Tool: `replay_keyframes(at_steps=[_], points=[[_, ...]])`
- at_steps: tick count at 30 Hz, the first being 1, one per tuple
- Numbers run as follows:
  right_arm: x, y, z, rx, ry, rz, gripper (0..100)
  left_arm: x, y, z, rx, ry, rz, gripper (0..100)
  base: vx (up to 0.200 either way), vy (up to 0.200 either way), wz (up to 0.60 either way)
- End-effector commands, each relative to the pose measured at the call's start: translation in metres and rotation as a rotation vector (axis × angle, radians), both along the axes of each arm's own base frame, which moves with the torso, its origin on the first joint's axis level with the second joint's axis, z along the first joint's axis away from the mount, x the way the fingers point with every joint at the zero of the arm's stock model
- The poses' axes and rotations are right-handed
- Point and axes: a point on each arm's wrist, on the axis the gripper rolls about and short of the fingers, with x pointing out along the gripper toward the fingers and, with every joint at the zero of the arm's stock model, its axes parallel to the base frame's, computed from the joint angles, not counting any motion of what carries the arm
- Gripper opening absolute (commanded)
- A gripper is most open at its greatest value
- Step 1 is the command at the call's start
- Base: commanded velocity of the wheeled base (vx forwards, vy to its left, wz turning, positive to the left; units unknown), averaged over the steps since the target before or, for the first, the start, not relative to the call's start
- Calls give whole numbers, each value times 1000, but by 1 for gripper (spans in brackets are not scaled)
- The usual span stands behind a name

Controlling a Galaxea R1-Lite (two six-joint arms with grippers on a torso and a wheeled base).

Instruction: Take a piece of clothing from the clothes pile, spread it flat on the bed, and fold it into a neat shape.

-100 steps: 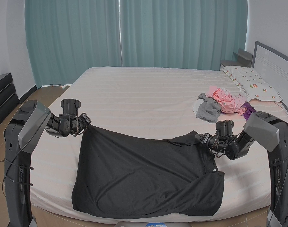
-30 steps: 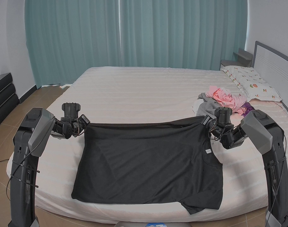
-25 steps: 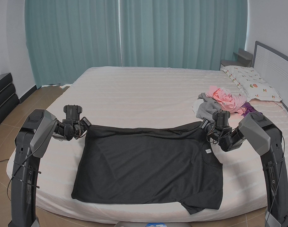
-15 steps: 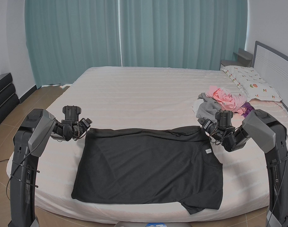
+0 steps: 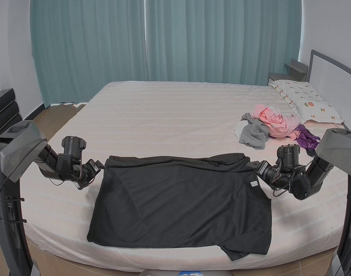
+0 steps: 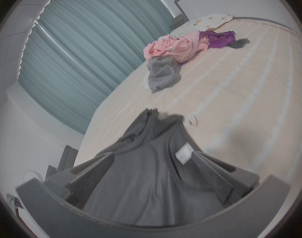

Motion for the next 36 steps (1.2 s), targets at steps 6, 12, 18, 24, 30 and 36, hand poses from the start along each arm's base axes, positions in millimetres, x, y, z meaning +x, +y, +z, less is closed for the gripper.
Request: replay_keyframes(at_steps=[6, 12, 18, 24, 30, 36], points=[[-120, 12, 12, 26, 78, 124, 100, -143, -21, 56, -52, 79, -93, 100, 0, 0, 0], [-131, 9, 8, 31, 87, 123, 100, -161, -25, 57, -92, 96, -88, 100, 0, 0, 0], [-140, 13, 2, 21, 122, 149, 100, -167, -25, 51, -120, 131, -111, 100, 0, 0, 0], [-142, 13, 1, 22, 124, 147, 100, -167, -27, 49, -141, 139, -132, 100, 0, 0, 0], [-142, 13, -1, 24, 131, 152, 100, -168, -29, 49, -145, 142, -138, 100, -167, 0, 0], [-142, 13, -1, 24, 132, 152, 100, -169, -29, 49, -146, 142, -140, 100, -33, 0, 0]])
